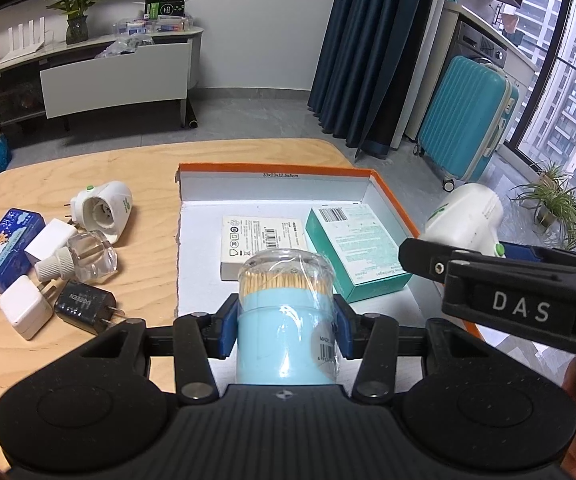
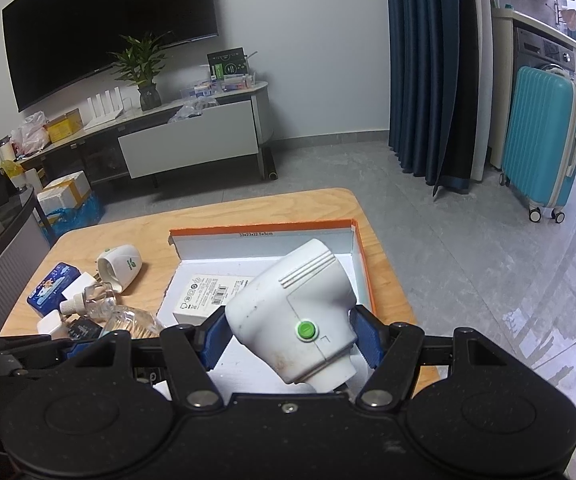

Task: Organize rigid objects
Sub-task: 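Carry the toothpick jar and white diffuser over the open box with both tools, then lower the jar and diffuser into the open box and open both tools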

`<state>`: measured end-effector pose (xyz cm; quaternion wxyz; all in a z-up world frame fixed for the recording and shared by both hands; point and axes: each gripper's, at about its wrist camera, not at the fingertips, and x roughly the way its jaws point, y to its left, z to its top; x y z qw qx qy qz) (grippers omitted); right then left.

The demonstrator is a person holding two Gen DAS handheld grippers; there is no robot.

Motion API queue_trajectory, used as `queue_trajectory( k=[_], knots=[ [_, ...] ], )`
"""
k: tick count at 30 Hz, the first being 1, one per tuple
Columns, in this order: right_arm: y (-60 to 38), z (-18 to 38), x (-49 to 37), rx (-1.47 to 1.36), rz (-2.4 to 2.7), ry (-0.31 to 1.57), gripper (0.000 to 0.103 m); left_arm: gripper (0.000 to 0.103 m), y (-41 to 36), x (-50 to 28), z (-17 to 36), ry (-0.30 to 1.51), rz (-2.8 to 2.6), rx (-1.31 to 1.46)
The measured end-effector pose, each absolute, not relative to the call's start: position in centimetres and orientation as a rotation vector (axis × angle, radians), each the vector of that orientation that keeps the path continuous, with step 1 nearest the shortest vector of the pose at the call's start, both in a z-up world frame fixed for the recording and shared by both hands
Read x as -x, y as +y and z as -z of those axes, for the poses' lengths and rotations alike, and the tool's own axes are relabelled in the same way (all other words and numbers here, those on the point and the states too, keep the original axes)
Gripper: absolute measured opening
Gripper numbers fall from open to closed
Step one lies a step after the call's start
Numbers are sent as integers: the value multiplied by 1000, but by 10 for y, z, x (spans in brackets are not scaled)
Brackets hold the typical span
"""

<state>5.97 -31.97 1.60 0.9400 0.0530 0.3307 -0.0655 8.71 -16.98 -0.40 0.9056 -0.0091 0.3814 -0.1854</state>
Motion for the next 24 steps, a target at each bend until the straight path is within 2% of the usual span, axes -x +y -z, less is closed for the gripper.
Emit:
queue_trajectory(
  k=[24],
  knots=[
    [-330, -9, -85, -112, 138, 708, 78, 47, -183, -99, 15, 814, 409, 2]
  ],
)
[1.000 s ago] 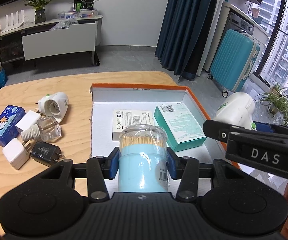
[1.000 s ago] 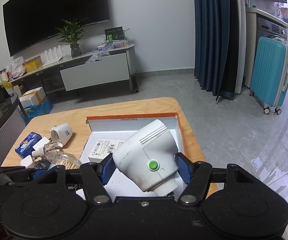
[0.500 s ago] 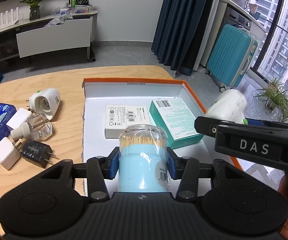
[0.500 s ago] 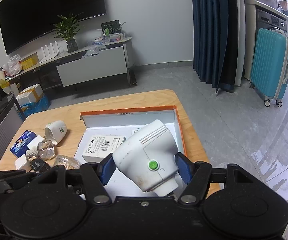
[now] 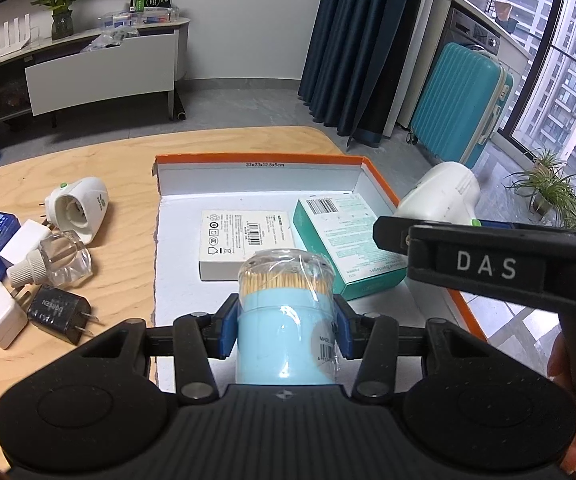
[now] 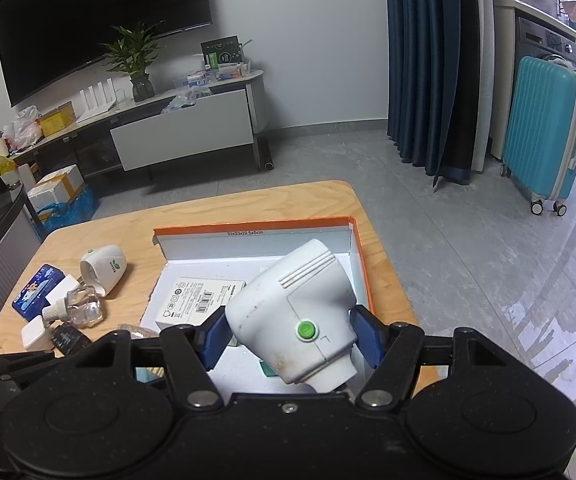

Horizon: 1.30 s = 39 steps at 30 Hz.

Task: Organize rigid objects
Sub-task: 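Lower the jar and diffuser into the open box and open both tools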

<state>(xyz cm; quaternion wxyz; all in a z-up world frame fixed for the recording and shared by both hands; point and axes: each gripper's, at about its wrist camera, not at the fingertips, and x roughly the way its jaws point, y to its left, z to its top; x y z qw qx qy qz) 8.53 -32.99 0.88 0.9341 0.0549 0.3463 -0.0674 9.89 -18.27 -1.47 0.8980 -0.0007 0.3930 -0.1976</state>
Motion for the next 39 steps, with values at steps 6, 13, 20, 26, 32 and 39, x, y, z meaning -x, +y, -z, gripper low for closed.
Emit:
queue_trajectory(
  k=[6, 13, 20, 26, 32, 39],
  knots=[
    [-331, -4, -96, -111, 134, 722, 78, 47, -184, -102, 16, 822, 408, 4],
    [-334, 3, -116, -108, 120, 752, 78, 47, -185, -107, 19, 829, 408, 7],
    [-338, 5, -142, -83, 99, 716, 80, 47, -185, -112, 22, 838, 403, 12],
    [-345, -11, -134, -84, 152, 626, 82, 47, -185, -115, 23, 842, 402, 11],
    [-349, -23, -105, -88, 178, 600, 83, 47, -193, -118, 24, 845, 414, 14],
    [-348, -31, -81, -89, 197, 586, 84, 61, -202, -123, 22, 830, 427, 2]
  ],
)
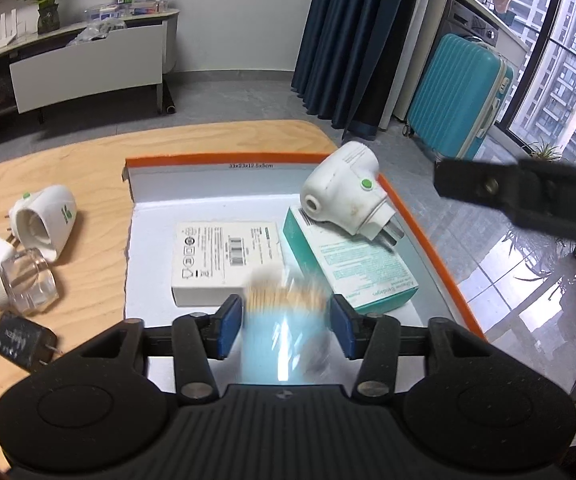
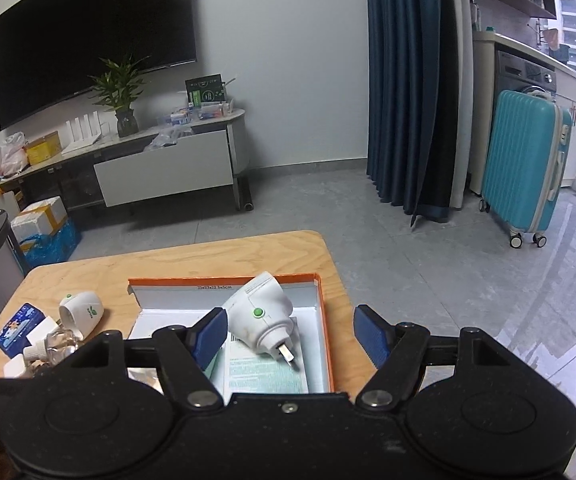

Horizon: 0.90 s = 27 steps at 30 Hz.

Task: Organize rigid objects
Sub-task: 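Lower the jar and diffuser into the open box and open both tools, then withdraw both tools from the open box toward the remaining items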

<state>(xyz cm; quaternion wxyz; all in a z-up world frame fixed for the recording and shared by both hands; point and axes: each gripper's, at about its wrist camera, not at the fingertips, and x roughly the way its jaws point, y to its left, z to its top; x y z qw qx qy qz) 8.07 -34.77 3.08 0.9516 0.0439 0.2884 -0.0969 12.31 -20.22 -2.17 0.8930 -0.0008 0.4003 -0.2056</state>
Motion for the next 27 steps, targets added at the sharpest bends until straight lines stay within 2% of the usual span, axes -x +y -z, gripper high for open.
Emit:
queue_trajectory(
  k=[2, 7, 9, 17, 27],
  knots=[
    [-345, -32, -77, -94, 191, 589, 84, 68, -198, -120, 17, 811, 415, 22],
    [-331, -34, -70, -85, 178, 593, 84, 71, -188, -114, 6, 816, 383, 27],
    [-327, -33, -66, -94, 173, 593, 84, 82, -183, -111, 1, 817, 360, 23],
    [-310, -31, -56, -101, 171, 620, 86, 95, -153, -98, -12, 820, 262, 10],
    [-276, -25, -54, -94, 95, 655, 87, 99, -118, -90, -20, 823, 184, 20]
  ],
)
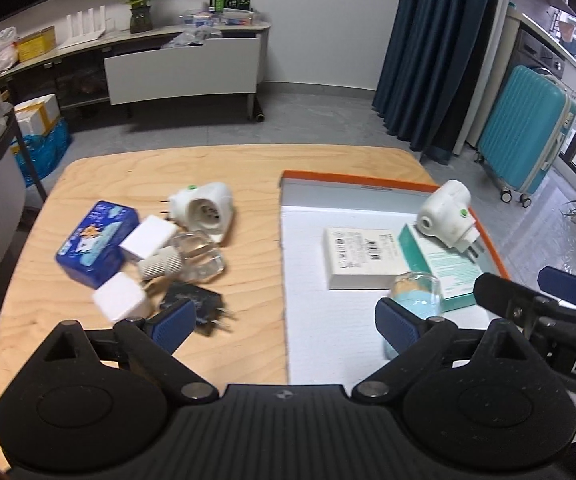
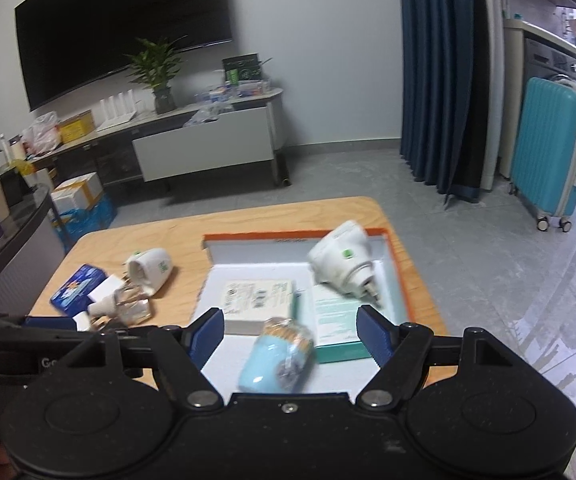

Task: Organize rigid objects
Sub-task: 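Withdraw both tools from the open box toward the remaining items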

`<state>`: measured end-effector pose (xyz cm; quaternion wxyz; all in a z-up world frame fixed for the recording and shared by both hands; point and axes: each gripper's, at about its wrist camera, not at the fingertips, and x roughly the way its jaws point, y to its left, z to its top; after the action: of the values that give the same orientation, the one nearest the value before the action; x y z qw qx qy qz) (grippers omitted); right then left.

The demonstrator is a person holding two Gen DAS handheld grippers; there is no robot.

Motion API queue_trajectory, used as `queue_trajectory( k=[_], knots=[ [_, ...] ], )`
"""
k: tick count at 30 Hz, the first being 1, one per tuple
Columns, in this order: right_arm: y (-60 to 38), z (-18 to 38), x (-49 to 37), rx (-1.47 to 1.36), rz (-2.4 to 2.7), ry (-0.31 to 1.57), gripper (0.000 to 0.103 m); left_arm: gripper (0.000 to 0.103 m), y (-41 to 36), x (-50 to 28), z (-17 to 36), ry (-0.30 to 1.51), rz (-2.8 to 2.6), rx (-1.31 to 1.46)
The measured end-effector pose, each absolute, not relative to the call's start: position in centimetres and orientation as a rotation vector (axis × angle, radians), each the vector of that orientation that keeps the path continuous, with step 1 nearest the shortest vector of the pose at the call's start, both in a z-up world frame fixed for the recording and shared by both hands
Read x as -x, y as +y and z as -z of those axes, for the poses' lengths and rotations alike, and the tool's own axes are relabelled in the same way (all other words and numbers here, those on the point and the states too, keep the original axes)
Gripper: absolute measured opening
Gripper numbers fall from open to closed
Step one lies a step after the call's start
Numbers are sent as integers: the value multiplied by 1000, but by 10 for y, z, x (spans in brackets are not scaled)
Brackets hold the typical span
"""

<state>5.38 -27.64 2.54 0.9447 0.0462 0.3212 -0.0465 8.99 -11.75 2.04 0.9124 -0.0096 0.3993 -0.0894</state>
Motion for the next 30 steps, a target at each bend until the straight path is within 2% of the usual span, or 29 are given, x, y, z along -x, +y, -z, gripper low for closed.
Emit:
queue_trajectory(
  k=[30],
  knots=[
    [-206, -14, -71, -47, -44, 705, 87, 99, -44, -83, -21, 811, 58, 102]
  ],
)
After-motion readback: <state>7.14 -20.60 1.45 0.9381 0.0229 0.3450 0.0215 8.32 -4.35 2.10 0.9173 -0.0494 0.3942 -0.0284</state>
